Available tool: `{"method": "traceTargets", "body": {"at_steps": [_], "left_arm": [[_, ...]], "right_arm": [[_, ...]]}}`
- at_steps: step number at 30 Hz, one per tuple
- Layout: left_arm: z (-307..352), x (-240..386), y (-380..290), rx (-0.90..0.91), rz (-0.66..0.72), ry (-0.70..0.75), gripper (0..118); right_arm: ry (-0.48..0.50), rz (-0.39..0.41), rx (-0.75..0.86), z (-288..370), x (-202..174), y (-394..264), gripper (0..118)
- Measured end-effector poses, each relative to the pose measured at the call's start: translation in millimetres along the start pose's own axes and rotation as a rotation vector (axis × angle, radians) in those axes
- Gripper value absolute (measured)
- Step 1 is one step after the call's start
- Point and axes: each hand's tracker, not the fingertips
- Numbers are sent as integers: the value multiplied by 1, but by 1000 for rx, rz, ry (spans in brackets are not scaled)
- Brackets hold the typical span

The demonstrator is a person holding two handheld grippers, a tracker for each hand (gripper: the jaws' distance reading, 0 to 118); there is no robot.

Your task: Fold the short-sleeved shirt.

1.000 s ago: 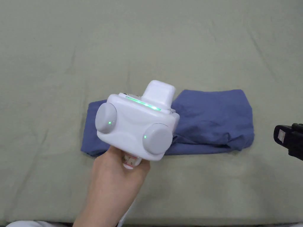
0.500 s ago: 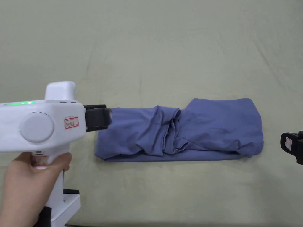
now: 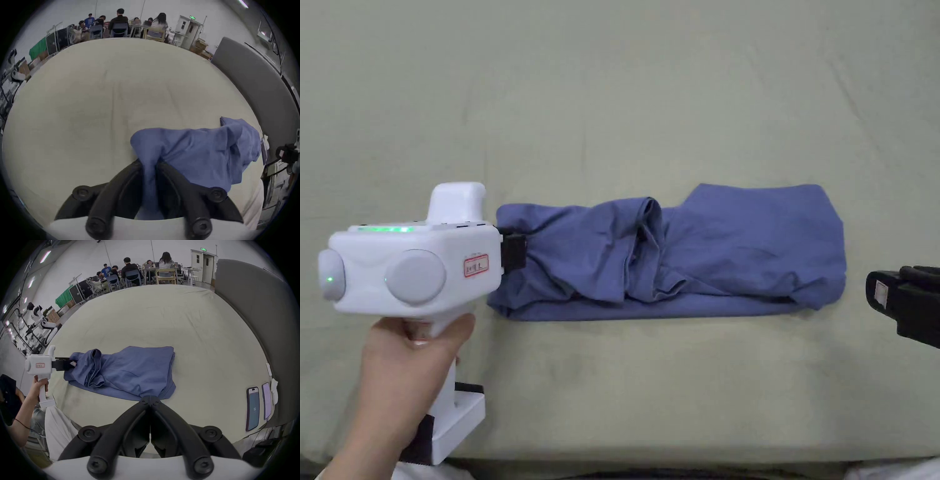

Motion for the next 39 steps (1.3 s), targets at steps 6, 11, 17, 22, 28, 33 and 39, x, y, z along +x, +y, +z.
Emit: {"method": "traceTargets", "body": {"at_steps": [6,11,17,22,28,33,39], "left_arm": [[35,-32,4,16,41,58,10],[87,-61,22,3,-12,356,10],[113,-4,45,-4,-87,393,10],[70,89,57,-44,-202,210,10],[-1,168,48,-177,-186,-30,10],[-25,182,47,-193,-203,-29,17],[62,130,64,-33,22,-246,89]], "right_arm": [[3,8,8,4,-5,3,2],[11,12,33,2,-7,11,2],[22,22,50,-3,-7,15,2],[44,-5,67,3,9,11,2],[24,-62,71,5,41,2,2],[11,-100,51,3,58,-9,2],[5,-121,23,-3,65,-17,2]]}}
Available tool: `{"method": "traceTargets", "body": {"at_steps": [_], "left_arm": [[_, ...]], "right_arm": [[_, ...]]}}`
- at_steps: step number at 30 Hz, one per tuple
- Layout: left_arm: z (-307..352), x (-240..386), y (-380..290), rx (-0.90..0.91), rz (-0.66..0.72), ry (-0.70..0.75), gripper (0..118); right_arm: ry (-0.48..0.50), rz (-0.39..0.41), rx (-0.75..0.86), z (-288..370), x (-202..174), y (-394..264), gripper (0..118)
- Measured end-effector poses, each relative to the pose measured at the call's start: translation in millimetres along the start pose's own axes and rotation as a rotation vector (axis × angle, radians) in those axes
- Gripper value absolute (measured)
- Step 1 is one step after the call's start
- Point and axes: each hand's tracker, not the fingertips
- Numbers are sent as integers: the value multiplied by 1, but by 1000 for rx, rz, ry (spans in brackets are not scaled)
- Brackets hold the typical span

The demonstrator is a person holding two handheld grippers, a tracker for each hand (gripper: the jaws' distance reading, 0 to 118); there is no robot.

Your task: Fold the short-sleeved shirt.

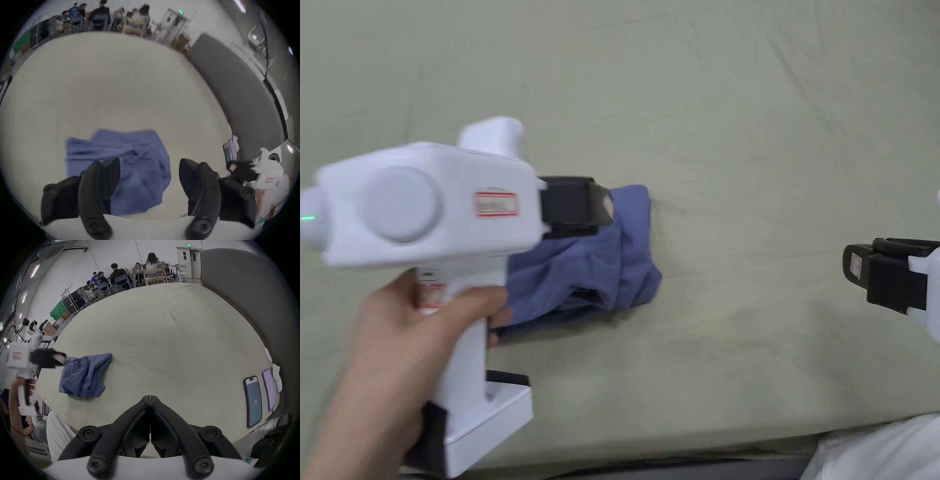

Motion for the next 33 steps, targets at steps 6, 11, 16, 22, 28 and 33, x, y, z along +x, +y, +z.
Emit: {"method": "traceTargets", "body": {"at_steps": [6,11,16,22,28,33], "left_arm": [[35,-17,-6,67,-104,305,58],[-50,9,-40,-125,-61,101,0],[-130,46,-55,-149,-161,103,0],[-140,67,-47,-196,-122,-28,0],[-33,46,-33,-3,-128,-34,0],[67,-2,-27,155,-171,227,0]], "right_arm": [[-8,3,-6,-3,-3,-1,2],[-22,12,-19,-4,-5,-1,2],[-54,4,-37,-5,0,-3,2],[-50,-7,-45,-7,-2,-3,2],[-1,60,-8,-2,-31,12,2],[81,193,33,-2,-92,32,2]]}}
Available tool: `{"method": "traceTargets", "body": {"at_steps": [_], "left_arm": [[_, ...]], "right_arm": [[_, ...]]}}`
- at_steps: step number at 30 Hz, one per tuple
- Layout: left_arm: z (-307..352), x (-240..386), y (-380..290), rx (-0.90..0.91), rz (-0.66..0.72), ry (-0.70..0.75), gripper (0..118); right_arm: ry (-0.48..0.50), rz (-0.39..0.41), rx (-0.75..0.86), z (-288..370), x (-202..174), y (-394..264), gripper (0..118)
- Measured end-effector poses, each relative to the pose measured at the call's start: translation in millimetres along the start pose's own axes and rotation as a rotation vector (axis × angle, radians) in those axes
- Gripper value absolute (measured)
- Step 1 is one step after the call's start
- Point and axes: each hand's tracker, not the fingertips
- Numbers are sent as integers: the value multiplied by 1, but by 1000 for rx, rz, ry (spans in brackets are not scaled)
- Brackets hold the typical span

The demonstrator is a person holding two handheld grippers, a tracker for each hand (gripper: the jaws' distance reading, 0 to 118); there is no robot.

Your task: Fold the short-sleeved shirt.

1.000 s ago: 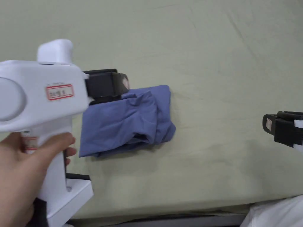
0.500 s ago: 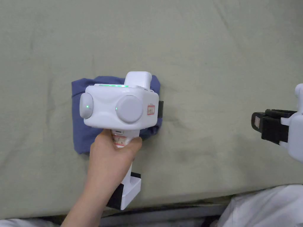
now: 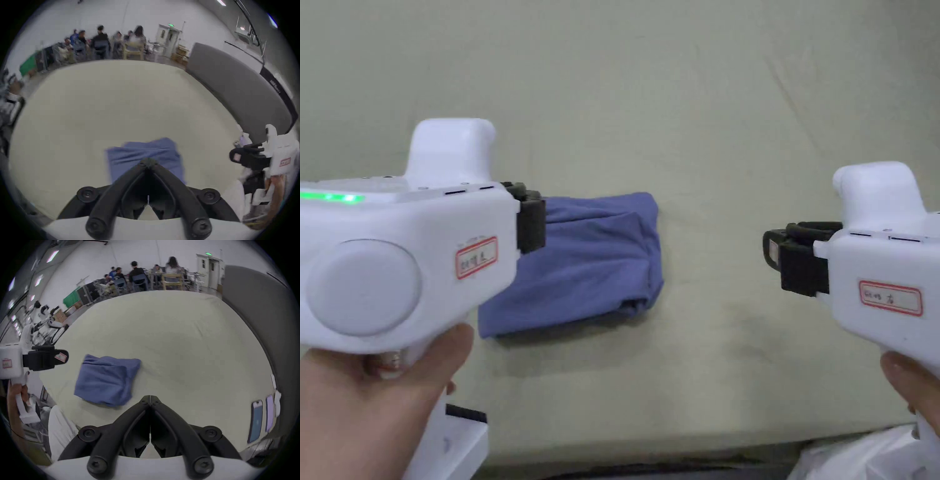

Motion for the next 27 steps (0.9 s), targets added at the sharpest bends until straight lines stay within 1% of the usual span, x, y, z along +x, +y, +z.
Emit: {"method": "traceTargets", "body": {"at_steps": [2,4,5,8,11,12,15,16,17,18,19,20,21,22,23,25,26,27], "left_arm": [[15,-25,-4,13,-14,87,0],[19,-48,-12,-1,31,89,0],[19,-57,-16,-10,68,73,0],[13,-77,-30,-18,168,14,0],[-1,-88,-40,-49,187,4,0],[-7,-92,-42,-65,197,-11,0],[-29,-99,-47,-98,257,-51,0],[-39,-102,-48,-114,300,-84,3],[-48,-105,-50,-120,329,-127,25],[-58,-109,-52,-120,346,-219,80],[-73,-112,-56,-123,371,-318,104],[-85,-116,-60,-108,414,-400,109],[-97,-121,-63,-103,474,-449,109],[-110,-127,-67,-112,545,-466,109],[-119,-130,-69,-121,577,-451,109],[-142,-132,-72,-144,577,-421,109],[-154,-129,-72,-163,563,-438,109],[-166,-122,-72,-202,564,-486,109]], "right_arm": [[19,63,-2,-11,-24,11,2],[23,136,-20,-29,-51,21,2],[38,149,-28,-40,-60,24,2],[69,163,-84,-83,-83,30,2],[14,204,-159,-132,-96,25,2],[-19,217,-191,-147,-99,22,2],[-4,161,-232,-178,-97,9,2],[-20,168,-216,-182,-94,9,2],[-20,153,-212,-184,-89,14,2],[-4,94,-229,-185,-80,20,2],[16,70,-246,-189,-72,26,2],[29,75,-252,-191,-68,29,2],[49,81,-265,-193,-65,31,2],[70,95,-273,-190,-62,33,2],[79,106,-273,-189,-60,34,2],[99,103,-276,-189,-56,34,2],[108,99,-277,-189,-55,34,2],[115,96,-278,-189,-53,34,2]]}}
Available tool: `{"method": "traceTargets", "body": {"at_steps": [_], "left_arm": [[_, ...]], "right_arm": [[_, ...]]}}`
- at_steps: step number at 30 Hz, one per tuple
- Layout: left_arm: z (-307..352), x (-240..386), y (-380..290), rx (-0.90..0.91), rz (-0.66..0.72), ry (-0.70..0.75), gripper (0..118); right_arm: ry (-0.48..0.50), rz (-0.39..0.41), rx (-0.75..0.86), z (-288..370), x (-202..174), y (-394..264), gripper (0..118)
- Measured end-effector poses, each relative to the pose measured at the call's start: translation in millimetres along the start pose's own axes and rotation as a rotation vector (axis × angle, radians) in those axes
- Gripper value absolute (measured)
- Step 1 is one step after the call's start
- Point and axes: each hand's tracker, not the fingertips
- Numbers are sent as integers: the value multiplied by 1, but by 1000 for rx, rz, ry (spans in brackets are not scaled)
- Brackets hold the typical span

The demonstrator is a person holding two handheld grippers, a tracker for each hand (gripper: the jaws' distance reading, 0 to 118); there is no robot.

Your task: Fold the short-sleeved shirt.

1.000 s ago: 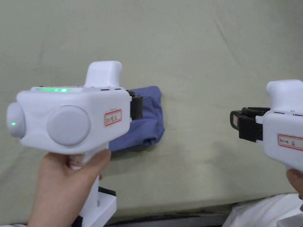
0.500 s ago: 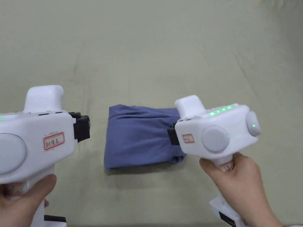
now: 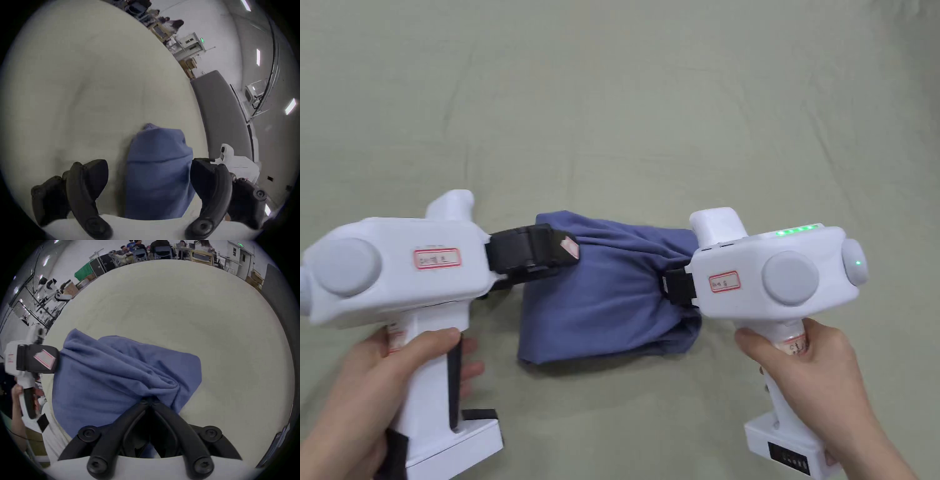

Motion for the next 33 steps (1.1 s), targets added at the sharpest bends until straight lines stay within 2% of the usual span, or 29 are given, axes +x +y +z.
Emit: {"method": "traceTargets", "body": {"at_steps": [2,3,4,5,6,7,10,15,20,24,27,30,33], "left_arm": [[-24,3,1,-46,-29,-113,103],[-29,5,3,-39,-68,-125,96],[-28,8,5,-19,-101,-39,87],[-29,7,7,-21,-105,-30,41],[-26,3,8,-25,-70,-54,32],[-20,3,8,-39,-62,-73,32],[-3,11,6,-33,-133,-11,32],[50,13,23,-34,-294,188,32],[134,-26,65,-16,-342,403,32],[202,-62,97,9,-387,607,32],[241,-93,112,11,-314,662,32],[263,-118,124,12,-303,718,32],[274,-145,130,21,-237,710,33]], "right_arm": [[10,5,3,0,1,-1,2],[15,8,7,1,2,-2,2],[17,7,9,2,2,-3,2],[22,10,16,4,2,-4,2],[39,1,33,8,1,-5,2],[33,4,34,10,-1,-6,2],[54,0,65,16,-10,-6,2],[38,33,120,30,-45,3,2],[79,81,153,41,-87,31,2],[86,167,184,36,-139,61,2],[144,207,188,26,-179,80,2],[161,237,193,12,-217,94,2],[194,245,196,4,-241,102,2]]}}
